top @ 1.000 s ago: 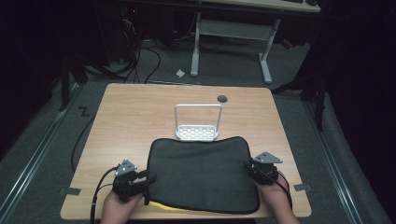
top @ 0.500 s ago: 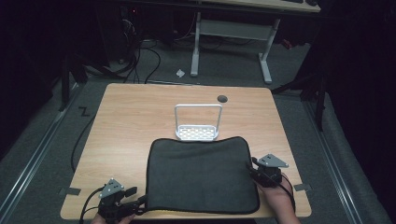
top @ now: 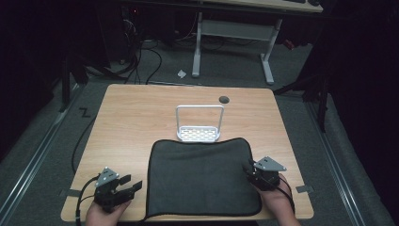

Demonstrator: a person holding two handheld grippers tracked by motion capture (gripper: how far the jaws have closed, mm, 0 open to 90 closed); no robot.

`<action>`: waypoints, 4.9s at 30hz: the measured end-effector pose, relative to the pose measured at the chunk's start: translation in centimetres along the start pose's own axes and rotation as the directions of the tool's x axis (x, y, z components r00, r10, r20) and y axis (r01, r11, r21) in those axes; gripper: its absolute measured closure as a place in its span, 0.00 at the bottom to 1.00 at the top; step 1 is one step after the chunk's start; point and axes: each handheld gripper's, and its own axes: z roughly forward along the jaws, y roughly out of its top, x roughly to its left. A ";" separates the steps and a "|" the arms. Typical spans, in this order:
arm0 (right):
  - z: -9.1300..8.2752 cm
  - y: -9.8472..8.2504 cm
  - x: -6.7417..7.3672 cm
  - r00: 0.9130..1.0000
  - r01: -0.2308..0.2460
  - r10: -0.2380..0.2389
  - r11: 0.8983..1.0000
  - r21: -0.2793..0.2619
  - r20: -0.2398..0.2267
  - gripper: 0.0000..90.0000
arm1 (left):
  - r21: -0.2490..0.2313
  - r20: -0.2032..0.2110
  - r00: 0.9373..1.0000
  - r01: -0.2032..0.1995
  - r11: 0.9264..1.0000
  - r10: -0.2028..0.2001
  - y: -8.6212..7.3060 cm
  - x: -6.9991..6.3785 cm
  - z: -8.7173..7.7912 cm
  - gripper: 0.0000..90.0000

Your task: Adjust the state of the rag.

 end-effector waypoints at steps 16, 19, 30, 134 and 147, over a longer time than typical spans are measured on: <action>0.2 0.8 1.2 1.000 0.009 -0.009 1.000 0.014 -0.023 0.73 | 0.027 0.010 0.999 -0.045 0.999 0.045 7.6 1.4 9.5 0.45; -0.2 1.8 3.3 0.997 0.038 -0.040 0.999 -0.028 -0.069 0.69 | 0.048 -0.001 0.999 -0.033 0.998 0.033 8.1 1.4 10.8 0.45; 0.6 5.1 12.9 0.949 0.220 -0.234 0.972 -0.088 -0.209 0.58 | 0.041 -0.057 0.998 -0.018 0.999 0.021 8.1 2.1 12.7 0.48; 1.9 12.6 29.9 0.799 0.313 -0.423 0.899 -0.305 -0.427 0.91 | -0.229 0.064 0.940 0.341 0.912 -0.335 5.2 7.6 2.1 0.95; 2.1 13.5 31.2 0.783 0.320 -0.447 0.886 -0.336 -0.433 0.91 | -0.256 0.024 0.949 0.310 0.916 -0.314 5.9 7.8 0.3 0.95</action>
